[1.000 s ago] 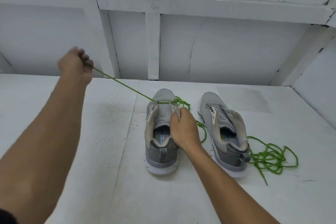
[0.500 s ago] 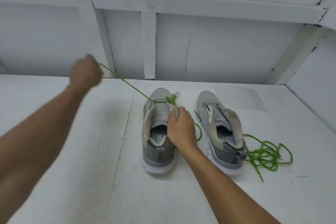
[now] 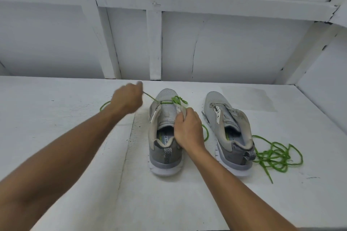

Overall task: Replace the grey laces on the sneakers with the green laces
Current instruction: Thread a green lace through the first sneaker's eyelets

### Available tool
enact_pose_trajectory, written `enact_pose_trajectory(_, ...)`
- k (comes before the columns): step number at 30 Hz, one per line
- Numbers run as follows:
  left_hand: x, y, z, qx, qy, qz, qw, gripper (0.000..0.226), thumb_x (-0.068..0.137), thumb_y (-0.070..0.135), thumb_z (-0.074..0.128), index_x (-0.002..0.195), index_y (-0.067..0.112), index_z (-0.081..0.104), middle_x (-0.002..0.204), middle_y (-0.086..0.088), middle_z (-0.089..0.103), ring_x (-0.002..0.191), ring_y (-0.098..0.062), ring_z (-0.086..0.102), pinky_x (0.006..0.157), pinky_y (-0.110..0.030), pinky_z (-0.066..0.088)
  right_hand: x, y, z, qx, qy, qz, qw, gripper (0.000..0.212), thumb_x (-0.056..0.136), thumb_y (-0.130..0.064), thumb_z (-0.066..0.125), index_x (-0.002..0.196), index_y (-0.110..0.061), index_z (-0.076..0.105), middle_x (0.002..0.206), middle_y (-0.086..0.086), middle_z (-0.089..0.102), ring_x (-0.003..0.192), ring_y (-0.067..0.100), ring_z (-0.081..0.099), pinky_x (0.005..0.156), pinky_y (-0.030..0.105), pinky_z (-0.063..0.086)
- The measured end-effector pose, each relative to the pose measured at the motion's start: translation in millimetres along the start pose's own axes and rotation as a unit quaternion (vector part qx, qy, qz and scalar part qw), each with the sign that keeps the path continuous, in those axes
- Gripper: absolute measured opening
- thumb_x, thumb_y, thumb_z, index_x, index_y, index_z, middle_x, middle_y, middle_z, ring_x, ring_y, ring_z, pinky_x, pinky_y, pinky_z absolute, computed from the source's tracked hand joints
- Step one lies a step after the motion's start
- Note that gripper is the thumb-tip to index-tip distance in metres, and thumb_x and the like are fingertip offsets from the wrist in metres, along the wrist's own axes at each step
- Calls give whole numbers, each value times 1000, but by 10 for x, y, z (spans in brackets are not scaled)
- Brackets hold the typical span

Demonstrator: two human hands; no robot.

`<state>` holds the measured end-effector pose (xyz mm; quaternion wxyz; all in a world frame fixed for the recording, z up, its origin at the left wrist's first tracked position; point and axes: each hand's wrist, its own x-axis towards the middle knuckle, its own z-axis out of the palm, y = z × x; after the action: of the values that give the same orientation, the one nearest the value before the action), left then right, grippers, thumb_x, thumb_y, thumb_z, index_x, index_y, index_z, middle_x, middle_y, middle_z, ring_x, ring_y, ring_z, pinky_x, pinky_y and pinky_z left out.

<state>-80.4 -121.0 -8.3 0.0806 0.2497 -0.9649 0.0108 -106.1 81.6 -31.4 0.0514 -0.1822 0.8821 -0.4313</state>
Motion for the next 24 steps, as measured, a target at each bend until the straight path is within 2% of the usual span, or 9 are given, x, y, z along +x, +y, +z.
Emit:
enact_pose_trajectory(3,161,-294,-194,-21,78,-86,993,17,90,2,41,106,2,42,97,-27,59,85,-43,57,64,-40,39,11,-15,-3,-3,-5,6,1000,28,102,-27,33,111,-7,51,112,9,54,101,27,51,87,38,42)
enact_pose_trajectory(5,238,-360,-276,-49,82,-104,990,13,90,0,39,102,0,42,94,-28,59,80,-42,56,63,-41,41,17,-24,8,-4,-5,6,1000,28,102,-26,33,113,-7,50,113,10,54,103,28,51,87,38,41)
enact_pose_trajectory(7,215,-286,-287,-108,34,-90,989,17,96,13,43,101,0,51,97,-23,65,86,-38,58,71,-41,46,21,-31,12,-9,-8,7,1000,28,102,-26,33,114,-6,50,114,11,54,104,28,51,87,37,40)
enact_pose_trajectory(9,86,-86,-216,-202,-63,-66,975,37,100,35,44,92,3,62,90,-12,72,87,-29,62,73,-34,47,27,-35,14,-10,-10,10,1000,28,102,-26,33,115,-6,50,116,12,54,105,29,51,86,36,39)
enact_pose_trajectory(12,-109,240,-64,-305,-171,-80,933,62,91,65,44,78,8,64,71,-5,65,62,-20,55,55,-25,40,29,-44,4,-15,-13,11,1000,28,102,-24,34,116,-5,49,118,13,54,107,31,50,84,36,38)
enact_pose_trajectory(15,-130,340,37,-377,-175,-105,903,49,84,54,62,62,13,46,54,-2,44,49,-18,38,45,-21,28,11,-32,-16,-18,-14,8,1000,27,101,-23,34,117,-5,48,119,14,53,109,32,50,87,37,38)
enact_pose_trajectory(17,-107,342,47,-401,-177,-118,891,41,83,43,64,63,14,42,55,-2,40,50,-19,34,44,-21,24,0,-23,-28,-16,-14,9,1000,28,101,-24,34,117,-6,49,119,14,53,109,32,50,88,38,39)
enact_pose_trajectory(21,-132,361,76,-406,-154,-130,892,39,84,41,62,64,14,41,55,-2,41,52,-19,37,45,-22,27,24,-35,-79,-15,-61,20,998,28,99,-31,40,114,-11,51,117,10,57,104,27,52,83,36,41)
enact_pose_trajectory(24,-163,353,156,-432,-118,-144,882,29,85,41,61,95,17,48,74,-3,53,60,-17,46,52,-27,34,221,-129,-203,24,-94,34,995,38,92,-49,50,110,-16,54,113,4,59,102,23,56,81,33,43)
